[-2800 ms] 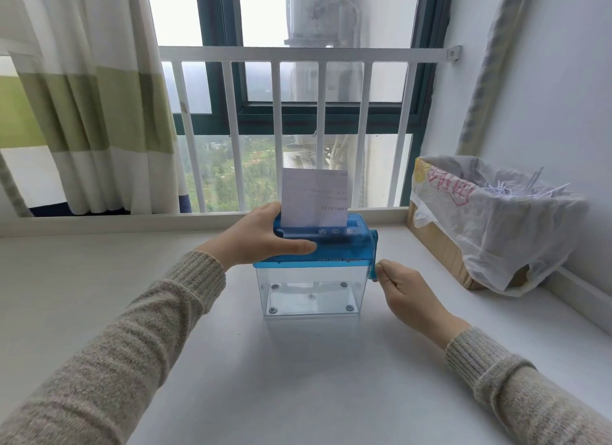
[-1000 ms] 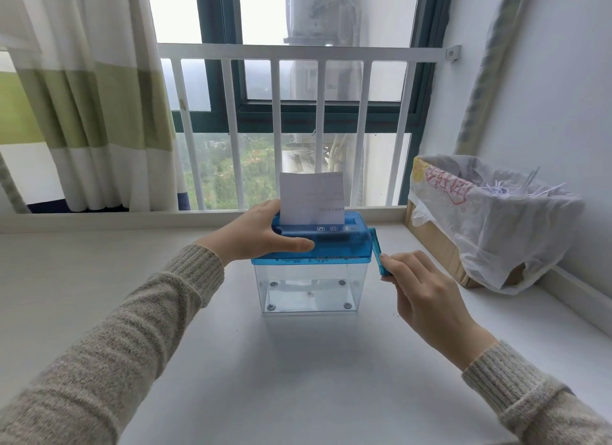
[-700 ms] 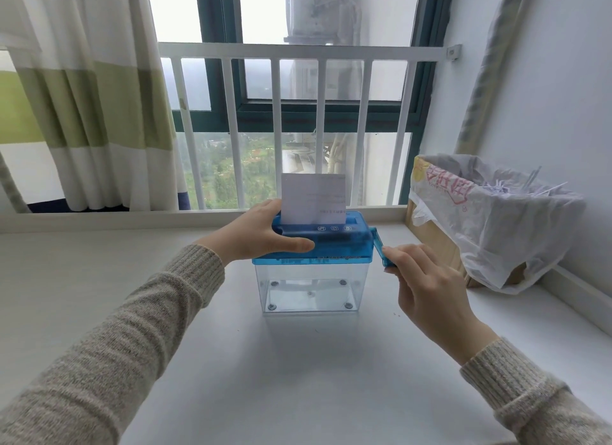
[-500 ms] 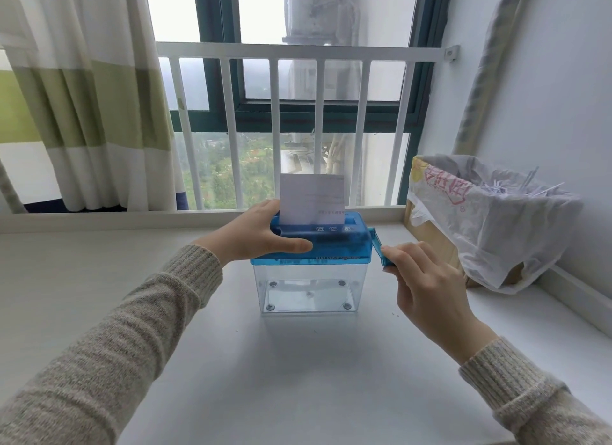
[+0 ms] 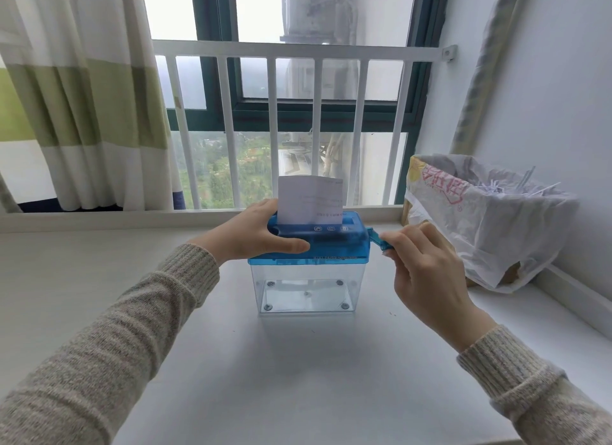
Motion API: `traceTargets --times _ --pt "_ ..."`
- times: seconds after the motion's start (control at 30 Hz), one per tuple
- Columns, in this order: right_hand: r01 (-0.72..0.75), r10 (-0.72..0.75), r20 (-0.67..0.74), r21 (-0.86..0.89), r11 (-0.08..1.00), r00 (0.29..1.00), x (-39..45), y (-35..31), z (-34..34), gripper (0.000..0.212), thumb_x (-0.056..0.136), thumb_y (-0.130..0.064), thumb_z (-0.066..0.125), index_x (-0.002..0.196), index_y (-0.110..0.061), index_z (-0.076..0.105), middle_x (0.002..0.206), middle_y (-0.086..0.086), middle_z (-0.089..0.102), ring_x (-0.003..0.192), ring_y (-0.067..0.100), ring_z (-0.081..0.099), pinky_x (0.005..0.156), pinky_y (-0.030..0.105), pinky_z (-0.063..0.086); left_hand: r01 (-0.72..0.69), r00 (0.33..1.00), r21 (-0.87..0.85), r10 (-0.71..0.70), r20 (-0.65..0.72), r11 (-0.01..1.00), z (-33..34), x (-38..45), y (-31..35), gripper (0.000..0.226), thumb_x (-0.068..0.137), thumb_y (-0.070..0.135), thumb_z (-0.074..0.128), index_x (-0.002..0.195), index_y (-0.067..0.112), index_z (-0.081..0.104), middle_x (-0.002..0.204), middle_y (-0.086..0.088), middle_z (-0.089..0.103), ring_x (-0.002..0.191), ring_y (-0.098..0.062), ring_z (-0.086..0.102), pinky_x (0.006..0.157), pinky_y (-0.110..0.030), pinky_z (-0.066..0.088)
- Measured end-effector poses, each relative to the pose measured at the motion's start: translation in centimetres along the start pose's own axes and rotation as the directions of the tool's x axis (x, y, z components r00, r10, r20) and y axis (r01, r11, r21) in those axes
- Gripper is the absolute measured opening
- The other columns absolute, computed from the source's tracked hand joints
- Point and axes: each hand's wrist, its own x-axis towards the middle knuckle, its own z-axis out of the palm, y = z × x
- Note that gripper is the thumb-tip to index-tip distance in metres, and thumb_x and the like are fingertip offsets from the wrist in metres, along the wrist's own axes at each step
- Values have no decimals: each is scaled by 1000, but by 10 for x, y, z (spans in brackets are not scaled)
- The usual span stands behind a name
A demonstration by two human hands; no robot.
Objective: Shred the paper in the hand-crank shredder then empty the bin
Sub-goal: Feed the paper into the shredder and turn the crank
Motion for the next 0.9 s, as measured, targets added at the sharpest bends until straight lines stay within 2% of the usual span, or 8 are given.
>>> traceTargets --times 0.17,0.3,0.53,0.77,0.9 --pt "-60 59 40 20 998 997 16 0 -4 18 90 -13 47 95 -7 63 81 3 62 74 23 52 46 33 48 0 1000 1 0 4 1000 0 -1 -1 82 65 62 71 135 31 41 126 4 51 110 -17 50 97 -38 48" --pt "-121 117 108 39 992 987 26 1 -5 28 91 -21 38 95 -9 64 85 2 64 80 20 51 46 33 48 -5 1000 13 5 1 1000 0 -1 -1 85 65 64 72 135 28 41 125 4 51 109 -17 51 96 -36 48" --pt "-200 180 213 78 977 960 42 6 -9 14 90 -6 54 97 -11 64 85 -1 64 81 8 40 51 33 47 7 1000 22 -7 5 1000 -1 0 -4 97 53 73 66 135 29 41 125 5 51 109 -17 51 97 -40 49" --pt "-275 234 280 117 954 931 53 8 -9 17 93 -7 48 99 -13 63 94 0 66 90 11 44 63 38 50 11 1000 20 -11 13 1000 -1 0 -4 97 53 74 66 134 29 42 124 6 51 108 -16 52 96 -40 50" --pt "-297 246 303 136 945 921 55 9 -9 17 94 -7 48 98 -15 62 94 -5 65 91 8 41 67 34 45 10 1000 19 -10 11 1000 -1 0 -4 93 56 71 67 135 29 41 125 5 51 109 -17 52 96 -39 49"
